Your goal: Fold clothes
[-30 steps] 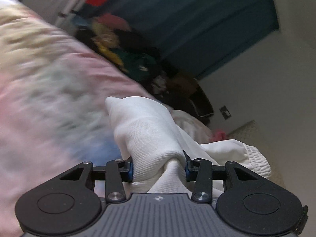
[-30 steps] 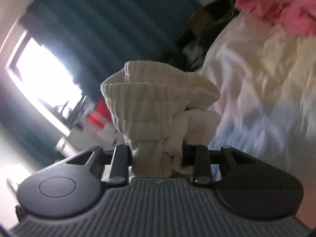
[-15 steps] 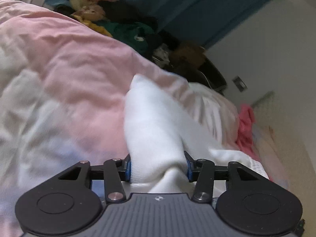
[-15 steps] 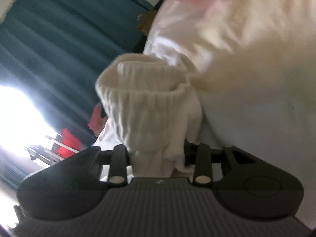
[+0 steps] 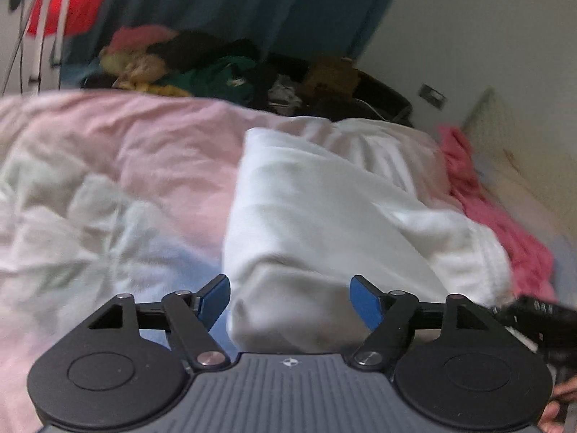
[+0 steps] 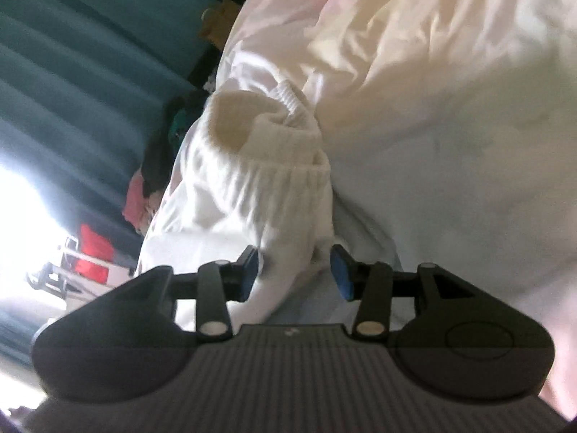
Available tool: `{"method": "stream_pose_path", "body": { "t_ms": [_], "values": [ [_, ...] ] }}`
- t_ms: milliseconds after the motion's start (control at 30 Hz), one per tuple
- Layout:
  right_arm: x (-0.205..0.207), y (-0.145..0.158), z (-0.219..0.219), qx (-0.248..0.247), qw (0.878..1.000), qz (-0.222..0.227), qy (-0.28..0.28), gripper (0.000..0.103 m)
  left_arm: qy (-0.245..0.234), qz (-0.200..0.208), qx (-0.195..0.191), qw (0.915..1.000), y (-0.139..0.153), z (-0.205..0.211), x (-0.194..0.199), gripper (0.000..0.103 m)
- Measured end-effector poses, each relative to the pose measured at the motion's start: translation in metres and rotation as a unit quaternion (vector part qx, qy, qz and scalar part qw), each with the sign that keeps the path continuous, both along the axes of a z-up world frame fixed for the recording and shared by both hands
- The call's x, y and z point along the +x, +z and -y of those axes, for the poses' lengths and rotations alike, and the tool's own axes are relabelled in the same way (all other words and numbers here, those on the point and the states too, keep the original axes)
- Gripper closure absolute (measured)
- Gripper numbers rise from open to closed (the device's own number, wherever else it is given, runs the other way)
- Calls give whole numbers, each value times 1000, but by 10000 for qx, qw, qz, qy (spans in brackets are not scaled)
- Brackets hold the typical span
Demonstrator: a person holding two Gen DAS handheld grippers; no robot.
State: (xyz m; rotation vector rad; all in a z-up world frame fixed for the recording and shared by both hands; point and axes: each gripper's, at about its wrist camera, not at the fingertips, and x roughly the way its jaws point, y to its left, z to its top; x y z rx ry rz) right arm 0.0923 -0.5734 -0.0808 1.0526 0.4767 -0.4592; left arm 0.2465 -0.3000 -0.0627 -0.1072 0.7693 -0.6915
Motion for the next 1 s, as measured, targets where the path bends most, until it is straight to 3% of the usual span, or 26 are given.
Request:
{"method": "stream_pose_path", "body": {
  "t_ms": [200,300,367,433,567,633,767,1000],
  "values": [
    [-40,75,-45,-998,9924,-188,691,56,-77,739,288,9968,70,-18,-79,21],
    [-65,116,-73,-1650,9813,-74,984,55,-116,1205,304,9922,105,-34,-123,16],
    [-87,139,-90,-1837,9769,104,1087,54,6,1432,305,9892,126,-49,-150,16],
    [-106,161,-107,-2066,9706,277,1207,47,127,1625,228,9864,145,-66,-176,16],
    [-142,199,-151,-2956,9427,549,1447,13,191,1734,57,9847,174,-100,-218,7],
    [-160,212,-170,-3430,9248,729,1477,13,256,1935,-13,9808,185,-117,-240,1],
    [-191,219,-194,-3587,9176,1039,1365,13,422,2367,-67,9706,190,-142,-280,0],
    [-217,193,-223,-4031,9017,1008,1198,13,418,2345,-342,9706,173,-164,-317,0]
  ]
}}
